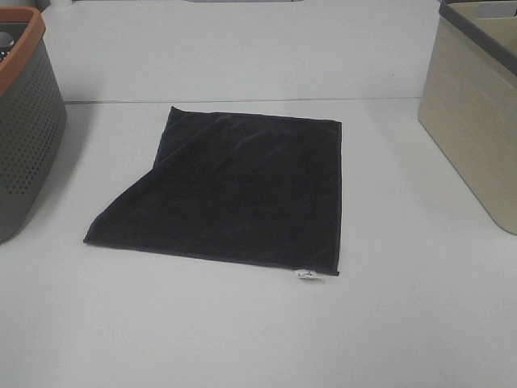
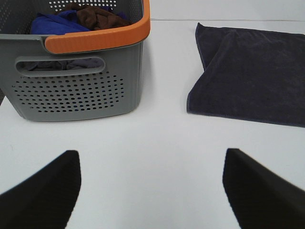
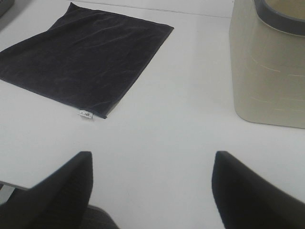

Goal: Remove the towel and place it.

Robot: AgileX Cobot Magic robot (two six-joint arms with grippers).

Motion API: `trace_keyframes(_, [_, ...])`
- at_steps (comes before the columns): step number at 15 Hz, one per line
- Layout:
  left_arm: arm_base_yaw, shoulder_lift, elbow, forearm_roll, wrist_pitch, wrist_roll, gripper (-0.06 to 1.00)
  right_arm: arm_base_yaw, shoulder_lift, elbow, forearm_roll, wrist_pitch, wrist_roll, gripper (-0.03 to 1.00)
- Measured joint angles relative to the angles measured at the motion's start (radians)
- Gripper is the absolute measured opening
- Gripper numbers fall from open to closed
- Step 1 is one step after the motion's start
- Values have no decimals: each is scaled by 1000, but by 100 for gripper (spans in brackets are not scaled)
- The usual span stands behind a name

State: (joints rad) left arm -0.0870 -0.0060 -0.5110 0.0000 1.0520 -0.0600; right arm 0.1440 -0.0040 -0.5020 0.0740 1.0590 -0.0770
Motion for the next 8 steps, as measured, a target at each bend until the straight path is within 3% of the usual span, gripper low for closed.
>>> trace_keyframes(8, [0, 0, 0, 0, 0, 0, 76, 0, 0, 0, 0, 0, 0, 70])
